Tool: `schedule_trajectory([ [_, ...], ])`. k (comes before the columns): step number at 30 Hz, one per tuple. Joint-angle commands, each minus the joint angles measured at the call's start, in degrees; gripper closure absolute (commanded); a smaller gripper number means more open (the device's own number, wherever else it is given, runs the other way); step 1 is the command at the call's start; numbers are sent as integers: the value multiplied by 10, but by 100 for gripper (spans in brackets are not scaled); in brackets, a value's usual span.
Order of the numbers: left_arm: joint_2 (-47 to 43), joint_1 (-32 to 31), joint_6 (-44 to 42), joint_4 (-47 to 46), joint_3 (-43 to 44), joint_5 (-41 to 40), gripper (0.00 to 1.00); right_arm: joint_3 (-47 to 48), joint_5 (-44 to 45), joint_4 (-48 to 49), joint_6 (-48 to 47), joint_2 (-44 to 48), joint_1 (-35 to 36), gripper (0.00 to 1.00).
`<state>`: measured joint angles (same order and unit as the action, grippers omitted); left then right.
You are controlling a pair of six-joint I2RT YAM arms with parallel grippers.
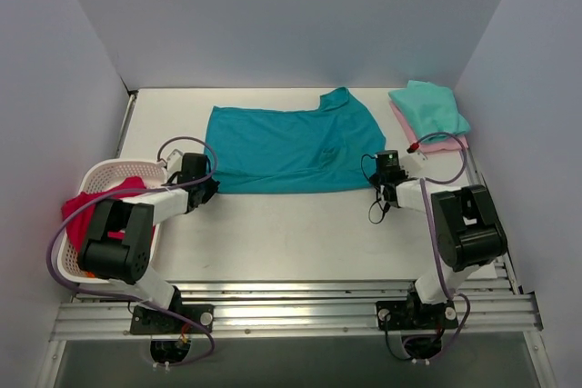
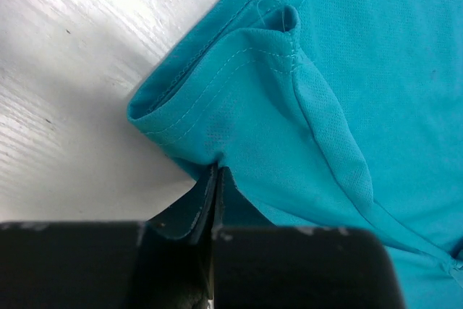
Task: Fold and stack the t-shirts
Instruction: Fold the flattened tshirt in 1/3 of the way, then grap the side of the flattened tshirt furthest away from the robot with both arms
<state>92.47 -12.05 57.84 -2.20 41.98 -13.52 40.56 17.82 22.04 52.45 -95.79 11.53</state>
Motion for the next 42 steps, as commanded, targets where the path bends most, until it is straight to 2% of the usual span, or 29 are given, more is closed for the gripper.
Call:
schedule_trajectory([
  [1,-27,-12,3,21,-2,-30,98,-18,24,-41,-3,52,-8,100],
  [11,-103,-39,29,71,-44,-45,98,-67,42,-104,6,147,-9,100],
  [14,-131,-45,39,80,-66,-46,98,-95,47,-122,8,188,-10,97],
  [16,-147,-49,45,84,-84,-47,96,-114,48,-138,10,225,-9,90],
  [17,-164,-51,46,90,-90,-47,95,-119,45,-142,13,236,-9,83],
  [18,-174,-52,51,92,-96,-45,90,-125,40,-143,13,263,-10,56],
  [20,-203,-56,53,98,-114,-42,85,-129,35,-171,26,288,-4,24],
  [21,-225,-57,54,107,-120,-40,68,-126,39,-186,27,311,0,0],
  [23,-249,-57,53,125,-119,-38,48,-117,48,-210,27,330,0,0],
  [24,-263,-57,54,137,-116,-38,22,-109,55,-243,27,348,1,0],
  [28,-324,-57,52,184,-79,-46,3,-54,84,-278,13,380,1,0],
  [32,-332,-54,29,184,-5,-70,6,70,86,-269,-23,343,0,0],
  [34,-311,-47,7,160,42,-66,6,116,59,-229,-43,277,-1,0],
  [38,-196,-17,-47,82,124,-35,6,274,-10,-208,-81,114,-4,0],
  [39,-170,3,-54,76,143,-14,6,341,-36,-208,-94,51,-3,0],
  [42,-73,39,-75,72,228,42,5,429,-53,-204,-109,-58,-4,0],
])
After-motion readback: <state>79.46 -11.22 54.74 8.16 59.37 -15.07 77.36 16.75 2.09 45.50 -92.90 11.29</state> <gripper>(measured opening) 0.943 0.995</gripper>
